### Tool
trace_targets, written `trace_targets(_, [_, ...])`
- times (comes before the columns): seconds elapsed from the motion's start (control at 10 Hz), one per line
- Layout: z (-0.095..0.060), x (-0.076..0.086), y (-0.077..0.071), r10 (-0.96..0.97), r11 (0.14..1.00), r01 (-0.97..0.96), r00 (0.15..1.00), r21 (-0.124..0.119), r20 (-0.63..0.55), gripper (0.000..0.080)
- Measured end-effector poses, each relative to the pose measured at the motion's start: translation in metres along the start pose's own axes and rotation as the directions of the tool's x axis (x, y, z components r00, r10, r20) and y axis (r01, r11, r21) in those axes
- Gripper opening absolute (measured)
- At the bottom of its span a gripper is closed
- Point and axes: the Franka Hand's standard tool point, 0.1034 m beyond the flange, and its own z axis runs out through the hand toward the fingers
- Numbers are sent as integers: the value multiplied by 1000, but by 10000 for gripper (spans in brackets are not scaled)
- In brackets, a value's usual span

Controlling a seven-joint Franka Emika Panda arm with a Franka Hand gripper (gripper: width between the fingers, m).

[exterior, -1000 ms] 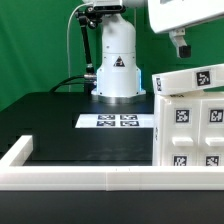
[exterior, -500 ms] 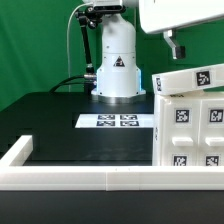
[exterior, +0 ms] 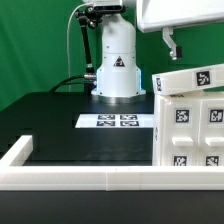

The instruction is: Assemble cabinet

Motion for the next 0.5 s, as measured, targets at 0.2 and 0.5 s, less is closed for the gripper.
trace_targets(0.2, [0,0,1,-142,990,142,990,-9,3,796])
trace_targets(0.5, [1,0,4,-319,948,319,948,-17,9,796])
